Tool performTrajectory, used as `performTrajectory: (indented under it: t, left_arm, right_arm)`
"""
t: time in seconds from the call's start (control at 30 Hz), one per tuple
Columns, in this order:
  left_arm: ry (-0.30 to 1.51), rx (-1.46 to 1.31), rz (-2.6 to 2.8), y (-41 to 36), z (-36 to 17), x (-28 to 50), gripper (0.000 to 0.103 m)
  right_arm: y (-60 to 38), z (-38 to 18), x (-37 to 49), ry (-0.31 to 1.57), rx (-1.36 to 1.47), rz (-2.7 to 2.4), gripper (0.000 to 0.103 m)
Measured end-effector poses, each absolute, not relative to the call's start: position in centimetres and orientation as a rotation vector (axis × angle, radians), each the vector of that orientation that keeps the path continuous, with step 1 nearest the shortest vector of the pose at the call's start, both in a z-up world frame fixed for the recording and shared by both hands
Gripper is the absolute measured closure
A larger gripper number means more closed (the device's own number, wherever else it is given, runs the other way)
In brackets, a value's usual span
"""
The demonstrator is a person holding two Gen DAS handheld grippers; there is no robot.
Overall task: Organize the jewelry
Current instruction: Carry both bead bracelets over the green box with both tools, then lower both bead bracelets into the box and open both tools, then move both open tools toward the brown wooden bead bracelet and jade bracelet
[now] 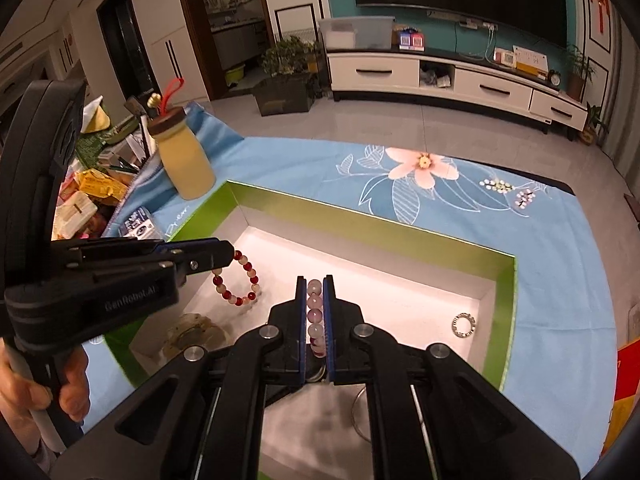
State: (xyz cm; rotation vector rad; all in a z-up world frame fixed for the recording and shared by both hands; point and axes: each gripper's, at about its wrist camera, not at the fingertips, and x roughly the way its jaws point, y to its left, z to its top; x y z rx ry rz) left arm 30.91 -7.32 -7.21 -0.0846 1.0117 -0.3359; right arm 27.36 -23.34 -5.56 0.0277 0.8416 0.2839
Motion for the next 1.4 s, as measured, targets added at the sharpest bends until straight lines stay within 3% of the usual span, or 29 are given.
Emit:
performTrajectory:
  t: [0.17, 0.23, 0.27, 0.4, 0.6, 0.73, 1.07, 1.4]
  left_arm:
    - [1.017, -0.065, -0.31, -6.9, -7.7, 31.0, 0.094]
    - [1.011, -0.06, -0.305, -6.8, -7.4, 30.8, 0.086]
    - [1.006, -0.059, -0.302, -6.7, -7.2, 30.6, 0.077]
    - [0.98, -0.074, -0.296, -5.9, -6.1, 29.9, 0.055]
    - [0.914, -0.081, -0.241, -4.3, -3.9, 27.0, 0.025]
    - [0.899, -0.101, -0.199, -2.4, -3.4, 24.3, 0.018]
    - [0.942, -0.17, -0.148, 2.4, -5.5, 16.8, 0.003]
    - [1.028, -0.212, -0.176, 3.2, -8.4, 11.6, 0.002]
  right_arm:
    - [-23.1, -6.2, 28.4, 0.874, 0.028, 0.257, 0.095]
    - [-23.4, -6.2, 28.4, 0.872, 0.032, 0.238, 0.094]
    - [-23.5, -6.2, 28.3, 0.871, 0.037, 0.236, 0.093]
    - [-24.7, -5.7, 27.6, 0.851, 0.073, 0.216, 0.074]
    - [-25.9, -4.4, 24.4, 0.796, 0.085, 0.221, 0.073]
    - [-26.5, -3.1, 20.8, 0.733, 0.078, 0.237, 0.063]
    - [-27.6, -2.4, 13.2, 0.689, 0.07, 0.244, 0.063]
    - [-28.4, -4.9, 8.1, 0.754, 0.109, 0.225, 0.063]
